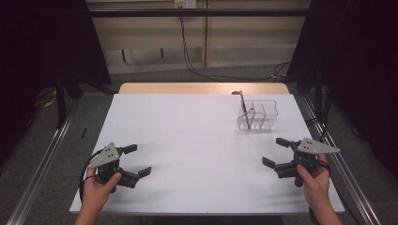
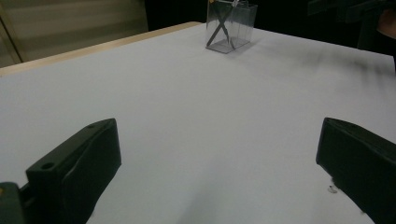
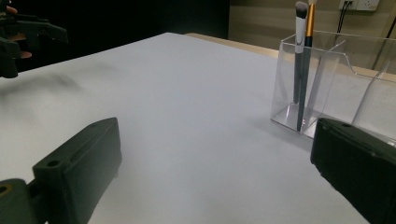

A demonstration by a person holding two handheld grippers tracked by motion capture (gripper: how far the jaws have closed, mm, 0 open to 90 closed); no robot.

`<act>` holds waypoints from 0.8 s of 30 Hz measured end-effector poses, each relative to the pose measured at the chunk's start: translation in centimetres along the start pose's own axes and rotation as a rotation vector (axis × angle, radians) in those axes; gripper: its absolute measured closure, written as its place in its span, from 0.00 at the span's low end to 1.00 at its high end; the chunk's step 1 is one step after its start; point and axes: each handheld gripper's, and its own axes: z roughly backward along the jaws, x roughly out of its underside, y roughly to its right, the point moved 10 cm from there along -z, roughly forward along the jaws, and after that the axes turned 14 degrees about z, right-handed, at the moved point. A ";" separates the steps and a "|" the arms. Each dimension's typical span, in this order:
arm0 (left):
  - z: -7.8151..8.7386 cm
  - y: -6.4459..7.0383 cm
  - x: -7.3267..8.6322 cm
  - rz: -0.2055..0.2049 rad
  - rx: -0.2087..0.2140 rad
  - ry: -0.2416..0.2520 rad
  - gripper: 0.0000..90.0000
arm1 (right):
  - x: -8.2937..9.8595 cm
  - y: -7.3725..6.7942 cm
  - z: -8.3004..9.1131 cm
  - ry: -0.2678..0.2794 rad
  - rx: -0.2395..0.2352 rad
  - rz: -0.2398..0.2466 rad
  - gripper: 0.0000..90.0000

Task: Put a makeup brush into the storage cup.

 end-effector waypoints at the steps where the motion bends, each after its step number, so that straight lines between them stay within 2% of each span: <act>1: 0.0 0.0 0.0 -0.002 0.000 0.000 0.00 | 0.0 0.0 0.1 0.002 0.000 -0.001 0.02; 24: -0.1 0.0 -0.1 -0.008 0.002 0.000 0.00 | 1.5 0.0 2.3 -0.018 0.030 -0.014 0.02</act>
